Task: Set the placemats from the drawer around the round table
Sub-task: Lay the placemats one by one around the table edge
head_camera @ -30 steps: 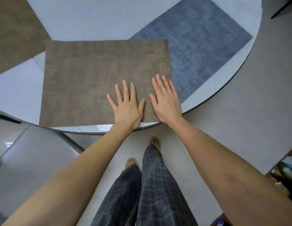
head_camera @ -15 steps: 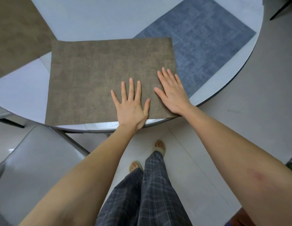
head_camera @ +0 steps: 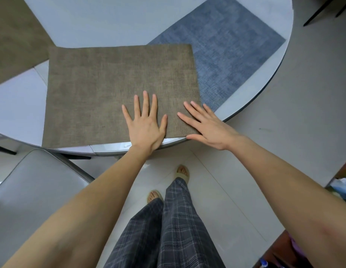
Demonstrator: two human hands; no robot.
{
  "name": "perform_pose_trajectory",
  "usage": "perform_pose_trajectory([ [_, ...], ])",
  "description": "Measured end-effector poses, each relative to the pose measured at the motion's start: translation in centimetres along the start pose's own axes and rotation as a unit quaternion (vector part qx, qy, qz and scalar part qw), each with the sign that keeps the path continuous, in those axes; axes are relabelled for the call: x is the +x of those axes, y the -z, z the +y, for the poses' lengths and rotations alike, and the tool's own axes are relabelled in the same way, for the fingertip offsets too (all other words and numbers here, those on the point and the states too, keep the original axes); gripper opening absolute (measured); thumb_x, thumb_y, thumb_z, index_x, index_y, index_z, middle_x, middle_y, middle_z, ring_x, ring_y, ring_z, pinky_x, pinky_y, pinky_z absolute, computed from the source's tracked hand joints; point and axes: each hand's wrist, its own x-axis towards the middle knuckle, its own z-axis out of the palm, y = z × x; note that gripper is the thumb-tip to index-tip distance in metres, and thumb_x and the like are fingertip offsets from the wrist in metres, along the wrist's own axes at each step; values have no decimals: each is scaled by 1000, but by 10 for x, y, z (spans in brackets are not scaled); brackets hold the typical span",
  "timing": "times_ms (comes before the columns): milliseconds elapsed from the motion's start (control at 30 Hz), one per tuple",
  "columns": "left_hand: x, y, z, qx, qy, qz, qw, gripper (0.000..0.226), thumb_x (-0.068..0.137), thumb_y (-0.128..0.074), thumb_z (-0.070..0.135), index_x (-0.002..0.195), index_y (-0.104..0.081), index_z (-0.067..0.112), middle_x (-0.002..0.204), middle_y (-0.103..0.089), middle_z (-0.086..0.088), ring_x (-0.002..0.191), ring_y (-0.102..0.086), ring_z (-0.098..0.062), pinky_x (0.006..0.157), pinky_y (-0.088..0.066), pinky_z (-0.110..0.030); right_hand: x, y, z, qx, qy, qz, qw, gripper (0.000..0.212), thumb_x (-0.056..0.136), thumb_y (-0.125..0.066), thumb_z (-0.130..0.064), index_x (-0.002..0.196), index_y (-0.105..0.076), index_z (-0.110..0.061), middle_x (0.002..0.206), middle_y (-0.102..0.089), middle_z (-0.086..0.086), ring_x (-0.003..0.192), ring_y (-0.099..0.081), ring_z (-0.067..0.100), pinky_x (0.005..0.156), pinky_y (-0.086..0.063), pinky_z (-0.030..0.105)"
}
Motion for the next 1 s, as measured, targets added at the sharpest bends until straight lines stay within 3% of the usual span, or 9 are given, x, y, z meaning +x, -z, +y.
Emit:
perform_pose_trajectory([
  [200, 2, 1, 0, 1, 0, -5, 1000, 66, 98, -14, 55, 155, -4, 23, 162, -1, -3, 149, 4, -27, 116, 4, -60, 1, 3, 0, 31, -6, 3, 999, 67, 95, -28, -53, 152, -4, -29, 160, 11, 2, 144, 19, 12, 119, 9, 35],
  [533, 11, 5, -5, 4, -20, -13, 1000, 67, 98, -17, 55, 155, -3, 22, 162, 0, -3, 149, 4, -27, 115, 4, -61, 1, 4, -1, 102, -41, 41, 993, 65, 97, -47, -42, 152, -17, -25, 161, -1, -3, 147, 2, 10, 120, 0, 28],
  [800, 11, 9, -11, 11, -41, -20, 999, 68, 97, -18, 55, 155, -4, 22, 162, 0, -2, 149, 4, -26, 115, 3, -62, -7, -1, -18, 114, -64, 75, 989, 58, 99, -46, -35, 151, -23, -22, 159, -12, -4, 147, -8, 8, 118, -2, 22],
  [1000, 12, 9, -8, 23, -30, -21, 999, 68, 96, -16, 56, 155, -5, 22, 162, 0, -2, 149, 3, -26, 114, 2, -63, -7, -4, -18, 111, -63, 67, 990, 55, 101, -38, -36, 151, -22, -21, 160, -11, -4, 146, -3, 6, 119, 0, 24],
])
